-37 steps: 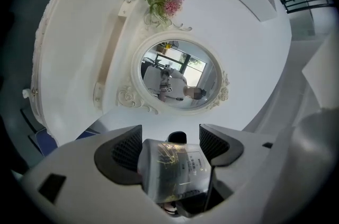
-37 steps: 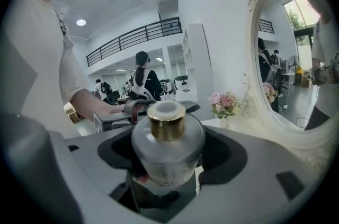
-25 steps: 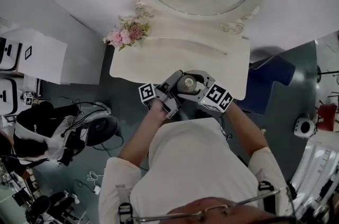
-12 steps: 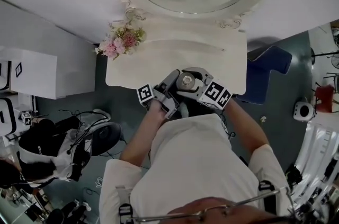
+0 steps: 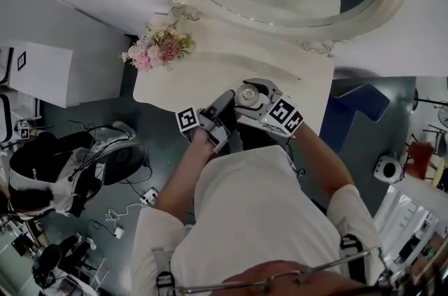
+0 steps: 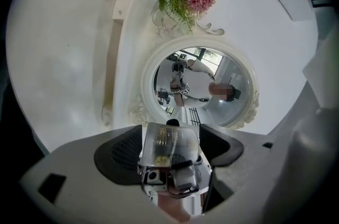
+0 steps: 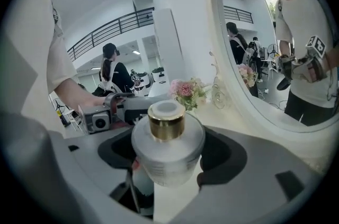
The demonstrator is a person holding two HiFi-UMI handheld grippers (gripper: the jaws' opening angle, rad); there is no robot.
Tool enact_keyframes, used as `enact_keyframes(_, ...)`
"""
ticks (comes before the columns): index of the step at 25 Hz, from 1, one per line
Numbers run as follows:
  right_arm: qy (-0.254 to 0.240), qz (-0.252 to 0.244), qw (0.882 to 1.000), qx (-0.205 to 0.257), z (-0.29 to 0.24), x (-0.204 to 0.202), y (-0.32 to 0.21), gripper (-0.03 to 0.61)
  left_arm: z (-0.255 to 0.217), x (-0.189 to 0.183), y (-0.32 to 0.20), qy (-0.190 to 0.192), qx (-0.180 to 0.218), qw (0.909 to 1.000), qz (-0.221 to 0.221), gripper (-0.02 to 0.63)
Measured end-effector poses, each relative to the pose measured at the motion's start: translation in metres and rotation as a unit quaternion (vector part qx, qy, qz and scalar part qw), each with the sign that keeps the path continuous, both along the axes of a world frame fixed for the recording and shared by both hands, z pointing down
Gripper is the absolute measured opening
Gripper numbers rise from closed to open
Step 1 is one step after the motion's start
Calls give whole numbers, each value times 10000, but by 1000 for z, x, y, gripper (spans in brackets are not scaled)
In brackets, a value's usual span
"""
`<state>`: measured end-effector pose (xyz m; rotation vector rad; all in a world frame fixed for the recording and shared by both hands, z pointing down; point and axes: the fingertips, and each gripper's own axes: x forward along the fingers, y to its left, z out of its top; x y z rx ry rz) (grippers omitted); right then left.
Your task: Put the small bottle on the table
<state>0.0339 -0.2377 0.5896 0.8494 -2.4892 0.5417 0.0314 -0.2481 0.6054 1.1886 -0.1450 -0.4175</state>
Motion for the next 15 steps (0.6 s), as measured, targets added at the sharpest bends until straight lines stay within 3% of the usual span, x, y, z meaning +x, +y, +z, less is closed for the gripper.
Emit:
enact_keyframes(7,43,102,9998,-185,57,20,-33,345,36,-10,-6,-281,-173,9989,-338,330)
enact_keyframes(15,245,377,9973,-580,144,32,-42,345,76,-11,1,-455,-412,9975,-356,330)
